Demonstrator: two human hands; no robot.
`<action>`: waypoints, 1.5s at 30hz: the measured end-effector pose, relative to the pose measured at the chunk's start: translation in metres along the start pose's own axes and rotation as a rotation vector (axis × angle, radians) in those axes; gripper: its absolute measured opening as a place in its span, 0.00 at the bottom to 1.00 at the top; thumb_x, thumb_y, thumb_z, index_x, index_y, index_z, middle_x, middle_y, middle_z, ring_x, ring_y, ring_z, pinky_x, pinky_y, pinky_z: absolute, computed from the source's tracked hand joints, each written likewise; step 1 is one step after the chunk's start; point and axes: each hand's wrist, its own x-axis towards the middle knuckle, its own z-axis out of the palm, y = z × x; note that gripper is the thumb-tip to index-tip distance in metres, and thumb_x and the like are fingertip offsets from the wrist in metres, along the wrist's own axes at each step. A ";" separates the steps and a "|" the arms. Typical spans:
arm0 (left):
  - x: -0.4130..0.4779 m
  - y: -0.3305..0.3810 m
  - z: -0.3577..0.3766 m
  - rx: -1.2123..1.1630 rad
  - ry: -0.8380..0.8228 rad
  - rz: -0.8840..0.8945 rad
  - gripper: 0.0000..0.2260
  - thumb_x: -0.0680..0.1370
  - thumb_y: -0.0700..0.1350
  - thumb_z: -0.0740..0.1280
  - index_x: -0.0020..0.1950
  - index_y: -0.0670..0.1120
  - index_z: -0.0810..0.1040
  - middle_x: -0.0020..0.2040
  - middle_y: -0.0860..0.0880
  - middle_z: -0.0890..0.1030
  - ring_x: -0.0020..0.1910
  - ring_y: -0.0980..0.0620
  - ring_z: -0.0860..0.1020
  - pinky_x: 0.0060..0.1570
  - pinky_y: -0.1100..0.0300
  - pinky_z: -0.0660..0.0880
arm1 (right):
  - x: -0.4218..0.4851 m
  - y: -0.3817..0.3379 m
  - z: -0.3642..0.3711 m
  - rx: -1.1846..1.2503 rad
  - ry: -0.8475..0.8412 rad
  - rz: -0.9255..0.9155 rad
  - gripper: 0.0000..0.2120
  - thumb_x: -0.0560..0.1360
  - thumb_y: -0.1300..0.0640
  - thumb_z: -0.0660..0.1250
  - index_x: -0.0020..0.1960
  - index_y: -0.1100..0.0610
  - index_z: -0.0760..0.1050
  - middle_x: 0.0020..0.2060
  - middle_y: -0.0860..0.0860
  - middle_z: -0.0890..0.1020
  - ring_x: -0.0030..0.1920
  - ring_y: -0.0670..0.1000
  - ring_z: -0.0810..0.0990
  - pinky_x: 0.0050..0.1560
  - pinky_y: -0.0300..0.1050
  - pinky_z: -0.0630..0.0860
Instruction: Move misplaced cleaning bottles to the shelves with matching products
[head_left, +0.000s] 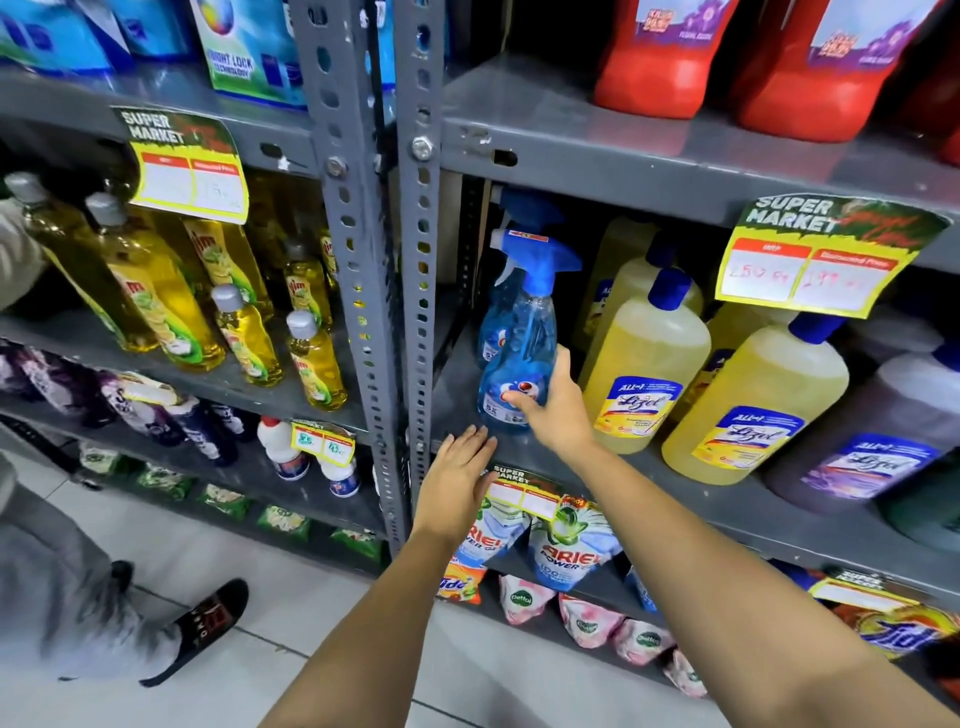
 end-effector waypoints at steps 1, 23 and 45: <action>-0.001 0.000 0.000 -0.003 0.008 -0.001 0.18 0.76 0.39 0.70 0.66 0.40 0.75 0.66 0.42 0.76 0.69 0.45 0.70 0.71 0.50 0.58 | 0.003 -0.001 0.001 0.010 -0.016 0.002 0.34 0.72 0.60 0.74 0.71 0.55 0.59 0.57 0.48 0.79 0.59 0.50 0.79 0.60 0.48 0.77; -0.001 0.001 -0.003 -0.021 -0.009 -0.019 0.20 0.76 0.39 0.70 0.68 0.41 0.74 0.67 0.44 0.75 0.70 0.46 0.68 0.72 0.48 0.58 | 0.009 0.002 0.005 0.029 -0.067 0.050 0.35 0.73 0.58 0.74 0.73 0.51 0.58 0.63 0.52 0.79 0.62 0.51 0.79 0.63 0.53 0.77; -0.002 0.002 -0.007 0.043 -0.107 0.000 0.23 0.79 0.47 0.67 0.72 0.41 0.69 0.73 0.43 0.67 0.74 0.44 0.61 0.74 0.49 0.54 | -0.008 0.010 -0.004 0.072 -0.061 0.064 0.47 0.69 0.56 0.78 0.78 0.53 0.52 0.71 0.54 0.71 0.70 0.52 0.72 0.68 0.52 0.73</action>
